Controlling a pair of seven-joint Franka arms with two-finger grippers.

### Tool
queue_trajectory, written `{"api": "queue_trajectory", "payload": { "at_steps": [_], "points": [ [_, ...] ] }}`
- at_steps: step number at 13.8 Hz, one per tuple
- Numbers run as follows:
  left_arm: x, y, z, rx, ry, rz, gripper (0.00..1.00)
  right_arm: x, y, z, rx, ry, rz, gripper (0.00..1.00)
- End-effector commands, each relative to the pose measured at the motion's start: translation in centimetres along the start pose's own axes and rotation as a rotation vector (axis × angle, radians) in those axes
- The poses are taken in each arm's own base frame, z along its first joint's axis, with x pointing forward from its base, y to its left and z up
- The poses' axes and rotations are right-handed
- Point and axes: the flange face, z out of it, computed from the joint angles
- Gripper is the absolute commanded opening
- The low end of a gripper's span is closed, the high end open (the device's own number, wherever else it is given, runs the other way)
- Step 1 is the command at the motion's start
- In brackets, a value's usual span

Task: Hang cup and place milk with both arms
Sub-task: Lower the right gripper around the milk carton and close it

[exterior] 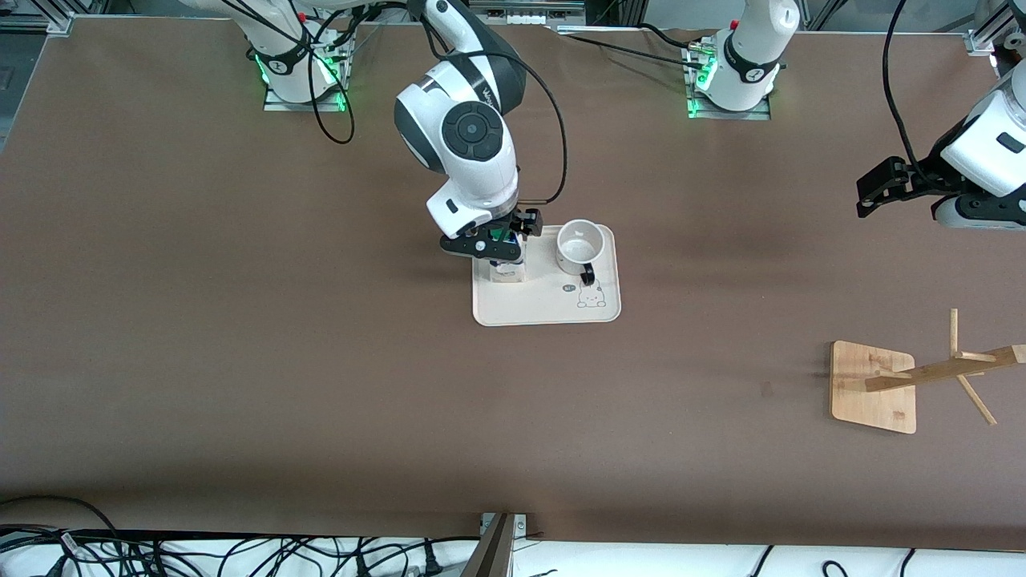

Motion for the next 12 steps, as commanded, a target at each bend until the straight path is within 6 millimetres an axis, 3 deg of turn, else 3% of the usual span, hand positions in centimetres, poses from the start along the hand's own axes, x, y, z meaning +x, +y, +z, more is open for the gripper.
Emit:
{"api": "queue_trajectory", "payload": {
  "at_steps": [1, 6, 12],
  "points": [
    [0.3, -0.2, -0.5, 0.002, -0.005, 0.005, 1.00, 0.1, 0.1, 0.7, -0.019, -0.004, -0.011, 1.00],
    [0.3, -0.2, -0.5, 0.002, -0.005, 0.005, 1.00, -0.9, -0.1, 1.7, -0.038, -0.059, -0.022, 1.00],
    [0.3, -0.2, -0.5, 0.002, -0.005, 0.005, 1.00, -1.4, 0.3, 1.6, -0.072, -0.103, -0.008, 1.00]
  ]
}}
